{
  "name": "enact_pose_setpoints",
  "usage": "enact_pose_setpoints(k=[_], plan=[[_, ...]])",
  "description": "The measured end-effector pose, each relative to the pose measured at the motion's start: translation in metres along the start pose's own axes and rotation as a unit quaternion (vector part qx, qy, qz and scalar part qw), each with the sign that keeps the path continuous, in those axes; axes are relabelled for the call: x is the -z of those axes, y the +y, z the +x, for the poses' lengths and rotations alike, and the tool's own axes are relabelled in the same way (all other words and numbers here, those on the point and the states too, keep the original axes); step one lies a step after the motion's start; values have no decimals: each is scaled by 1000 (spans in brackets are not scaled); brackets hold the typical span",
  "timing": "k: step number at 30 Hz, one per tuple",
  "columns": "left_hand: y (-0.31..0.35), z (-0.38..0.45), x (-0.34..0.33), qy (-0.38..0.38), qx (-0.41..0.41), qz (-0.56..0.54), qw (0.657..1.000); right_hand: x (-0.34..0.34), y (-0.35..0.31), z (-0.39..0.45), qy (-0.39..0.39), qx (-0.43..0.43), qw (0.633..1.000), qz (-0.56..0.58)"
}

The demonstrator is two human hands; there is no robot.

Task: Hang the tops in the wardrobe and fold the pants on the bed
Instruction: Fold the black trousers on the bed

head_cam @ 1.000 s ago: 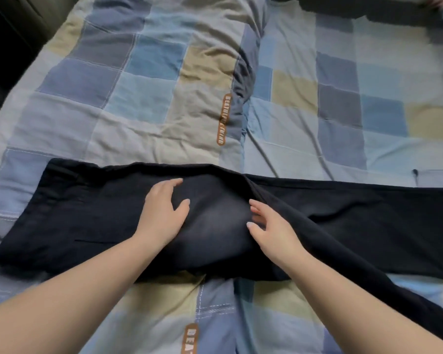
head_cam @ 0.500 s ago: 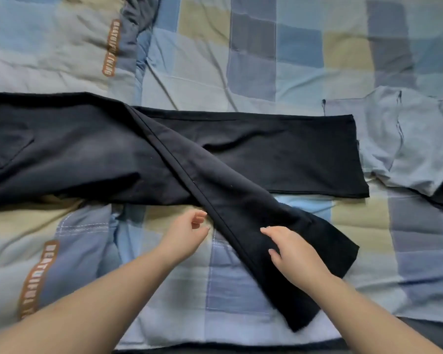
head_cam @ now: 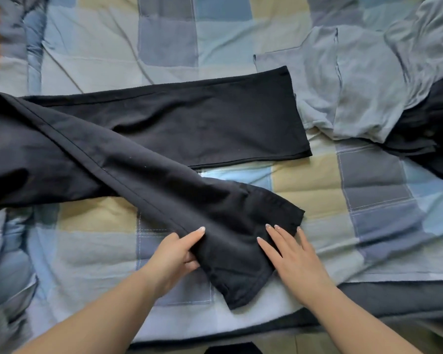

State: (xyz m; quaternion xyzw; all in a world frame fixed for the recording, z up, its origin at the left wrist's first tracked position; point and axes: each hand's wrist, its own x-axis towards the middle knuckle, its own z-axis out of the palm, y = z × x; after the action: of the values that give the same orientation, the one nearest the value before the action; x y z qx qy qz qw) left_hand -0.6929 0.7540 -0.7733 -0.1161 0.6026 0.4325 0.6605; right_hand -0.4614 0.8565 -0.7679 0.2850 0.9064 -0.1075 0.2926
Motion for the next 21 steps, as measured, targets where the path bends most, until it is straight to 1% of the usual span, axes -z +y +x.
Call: enact_pose_setpoints(k=[1,3,4,7,8,9,10,11,12,13,14,15,18,19,21], plan=[[5,1,-5,1,-17,-2,1000,2,0,-1,1,-12,1000,17],[18,3,-17,13,-44,11,999,-2,0,-2,35,-23,998,51],[25,3,-23,19,-54,19,998,-3,0,-1,38,-30,996,68],[47,6,-42,10,-90,26,996,3,3,2,52,-82,987,128],[56,7,-48,5,-103,17,995,5,5,5,55,-103,980,164],[67,9,-55,-1,-119,5,993,7,10,9,69,-132,964,219],[79,11,-62,-7,-134,-10,991,11,15,11,102,-161,938,291],[93,14,-70,-12,-147,-25,989,21,21,15,151,-195,894,373],[109,18,-79,-17,-158,-35,987,36,28,19,203,-220,841,451],[126,21,-90,-20,-166,-41,985,51,37,24,249,-235,794,502],[144,25,-102,-25,-174,-43,983,68,49,33,289,-246,761,526],[162,29,-114,-25,-183,-44,982,84,62,43,319,-254,737,539],[214,44,-147,-3,-208,-38,977,125,99,82,373,-255,703,549],[229,51,-156,4,-214,-33,976,135,111,96,379,-257,700,548],[252,66,-169,0,-213,-7,977,149,134,124,365,-277,712,532]])
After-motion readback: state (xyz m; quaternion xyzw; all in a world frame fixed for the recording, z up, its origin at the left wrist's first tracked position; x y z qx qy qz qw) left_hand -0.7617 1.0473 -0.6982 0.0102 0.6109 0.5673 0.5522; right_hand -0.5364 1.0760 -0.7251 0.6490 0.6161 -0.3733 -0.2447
